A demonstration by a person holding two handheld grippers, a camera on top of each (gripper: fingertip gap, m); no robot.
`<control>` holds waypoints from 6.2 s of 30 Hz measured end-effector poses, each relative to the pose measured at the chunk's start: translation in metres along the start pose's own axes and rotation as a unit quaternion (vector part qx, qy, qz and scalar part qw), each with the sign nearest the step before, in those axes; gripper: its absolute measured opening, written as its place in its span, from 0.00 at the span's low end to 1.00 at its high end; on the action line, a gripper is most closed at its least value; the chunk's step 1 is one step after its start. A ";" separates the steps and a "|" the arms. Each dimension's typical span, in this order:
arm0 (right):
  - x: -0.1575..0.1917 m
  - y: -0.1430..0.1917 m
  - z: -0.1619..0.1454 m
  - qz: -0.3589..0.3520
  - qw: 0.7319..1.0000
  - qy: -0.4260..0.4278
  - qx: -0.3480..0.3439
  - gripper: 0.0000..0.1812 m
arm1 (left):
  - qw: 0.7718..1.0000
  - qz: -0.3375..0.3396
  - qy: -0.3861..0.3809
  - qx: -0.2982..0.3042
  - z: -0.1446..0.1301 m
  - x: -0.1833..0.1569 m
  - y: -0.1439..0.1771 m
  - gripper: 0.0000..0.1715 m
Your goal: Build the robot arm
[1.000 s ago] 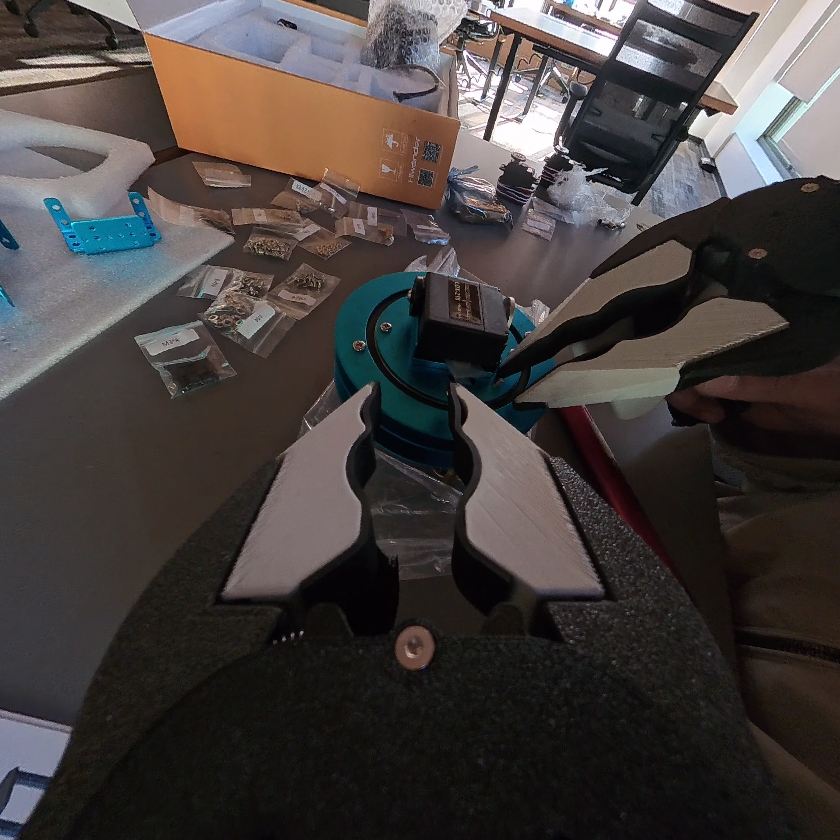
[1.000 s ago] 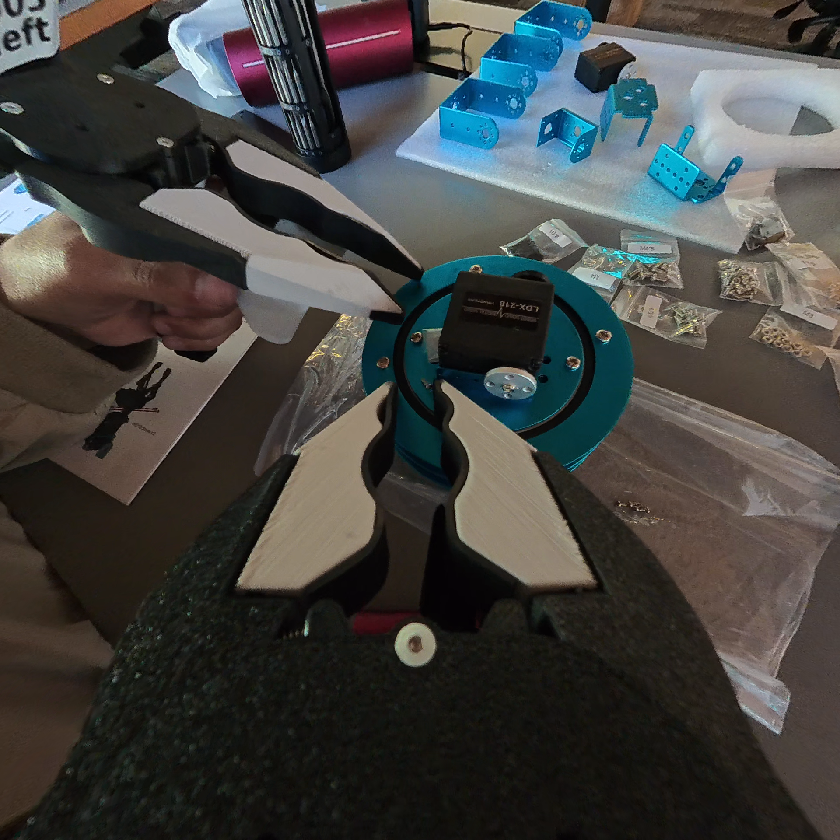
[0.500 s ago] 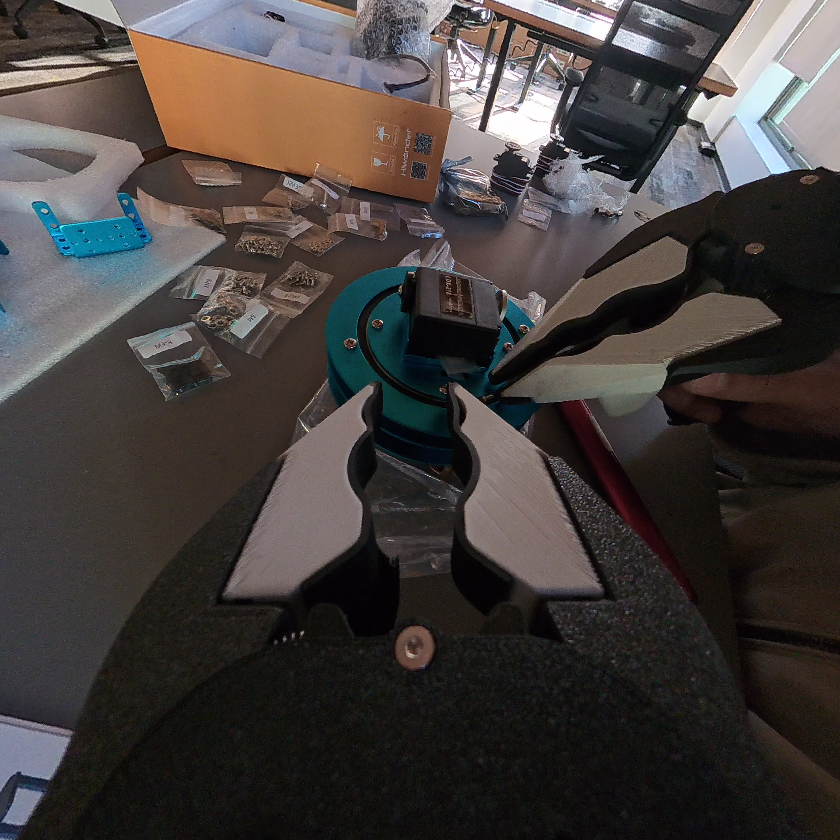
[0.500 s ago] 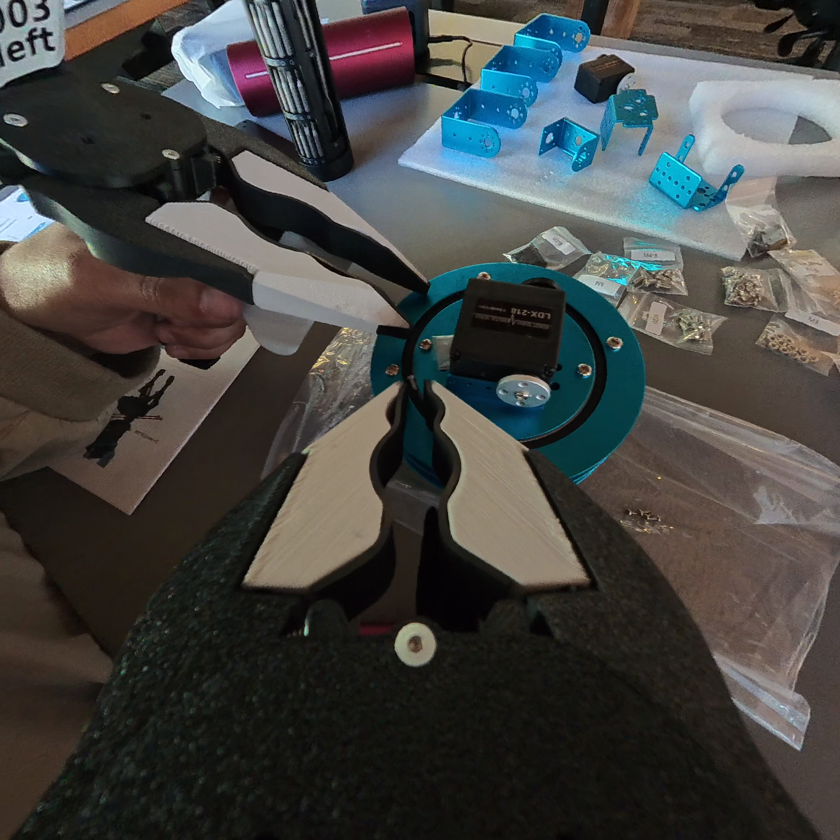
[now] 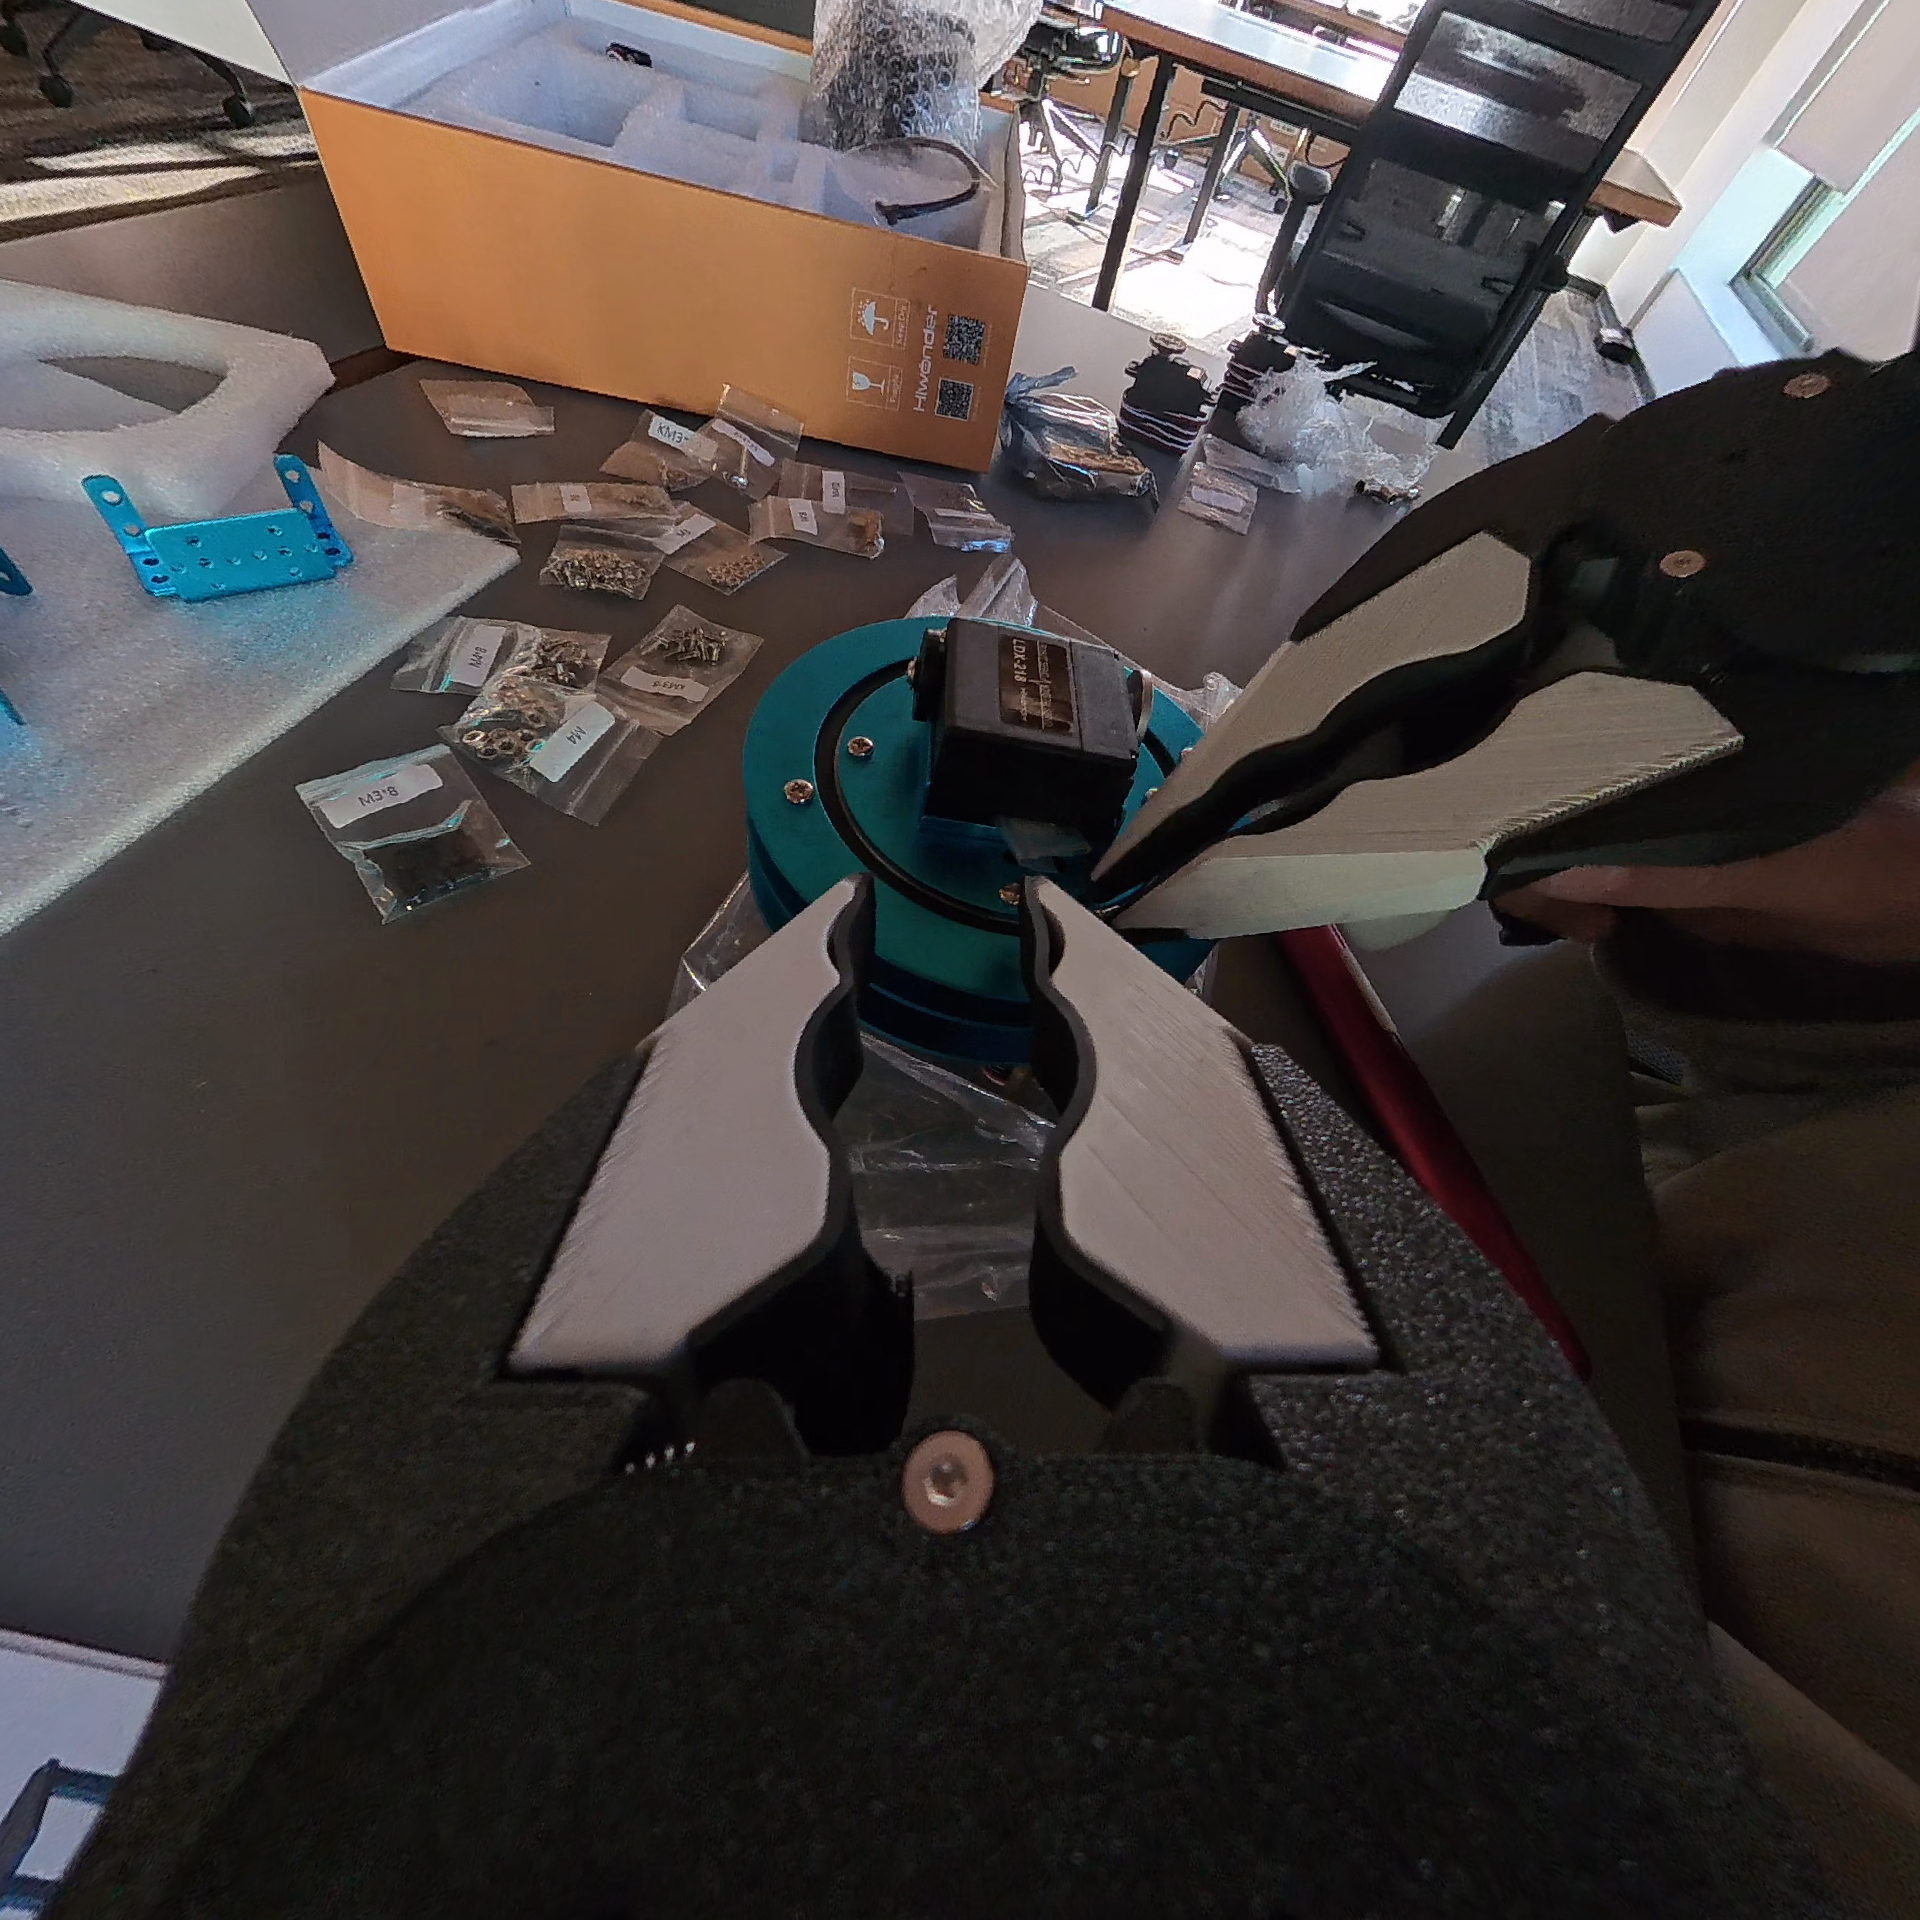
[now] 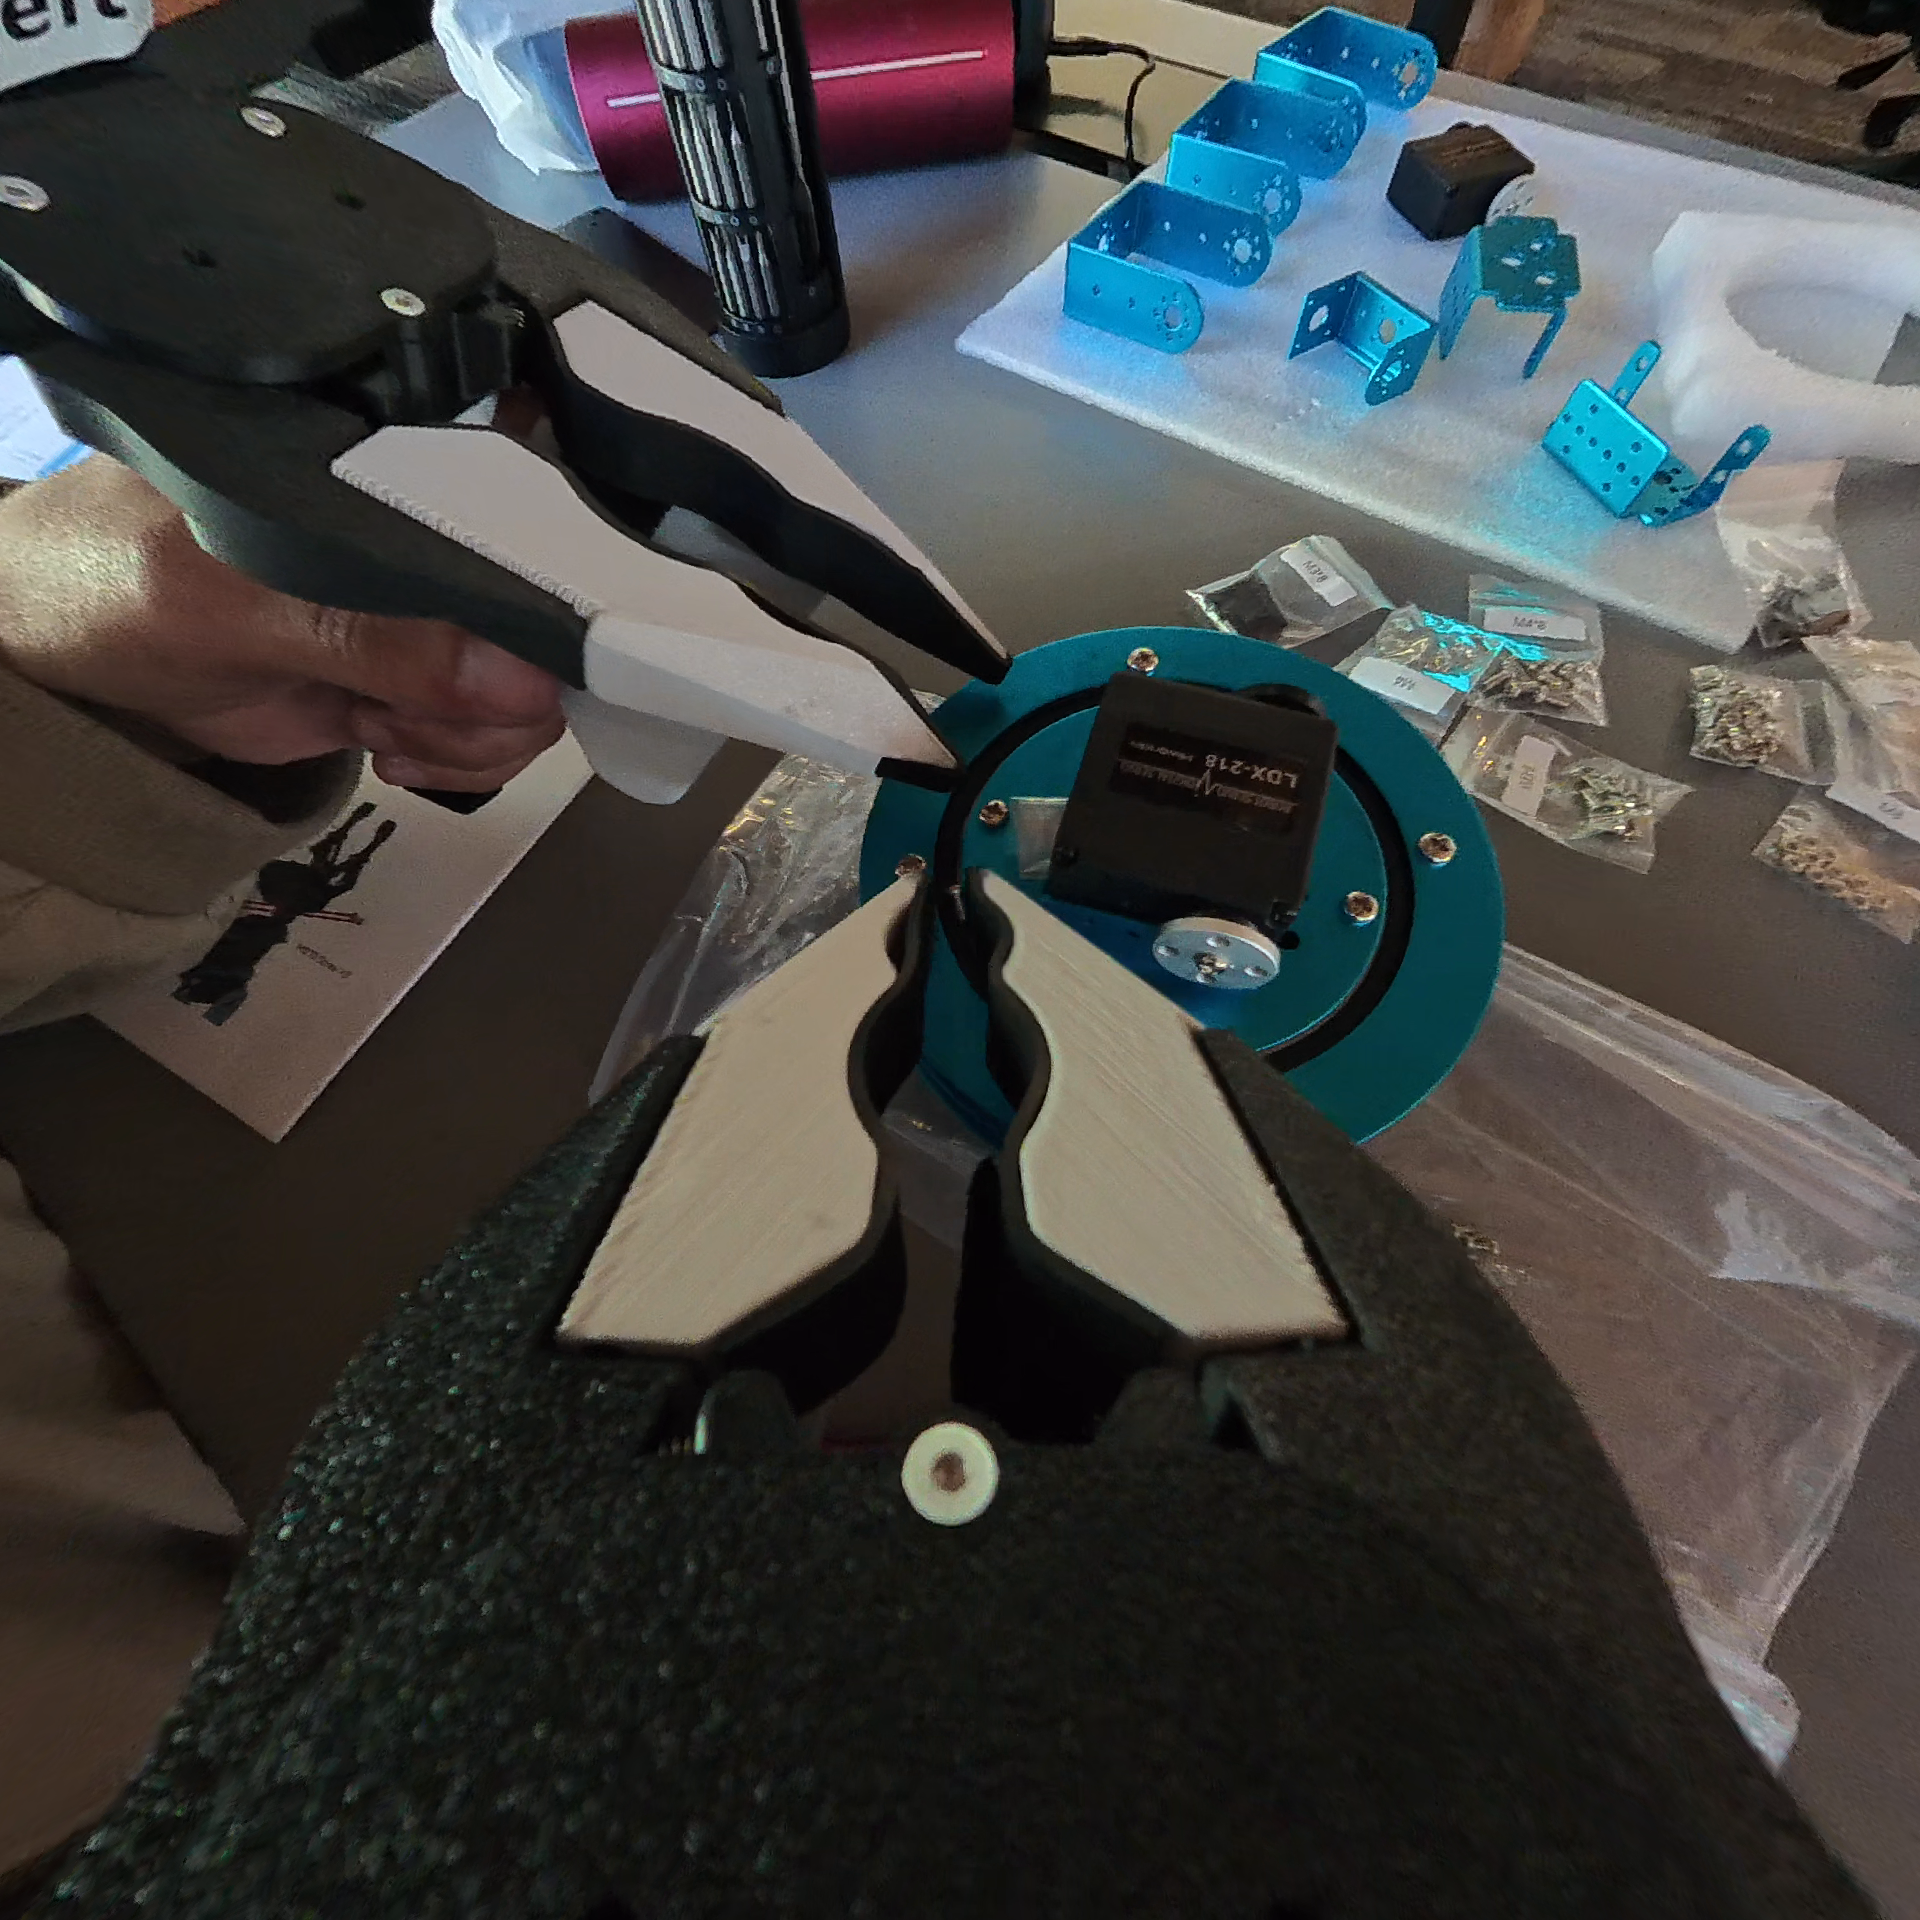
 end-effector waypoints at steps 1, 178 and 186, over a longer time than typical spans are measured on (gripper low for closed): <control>0.000 0.000 0.000 0.003 1.000 0.000 -0.001 0.02 | 1.000 0.000 0.000 0.000 0.000 0.000 0.000 0.15; -0.023 0.021 -0.014 0.058 0.992 0.111 -0.008 0.05 | 0.993 -0.041 -0.108 0.023 -0.005 -0.031 -0.008 0.09; -0.012 0.021 0.007 0.033 0.925 0.373 0.066 0.03 | 0.995 -0.040 -0.092 0.020 -0.005 -0.028 -0.011 0.04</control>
Point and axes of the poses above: each gripper's, where its closed fingertips meet, y back along the fingers, z out of its top, x = y × z across the jaws, the point moved 8 cm from there along y, back along the fingers, and after that the axes turned 10 degrees about x, right-handed, at the moved point
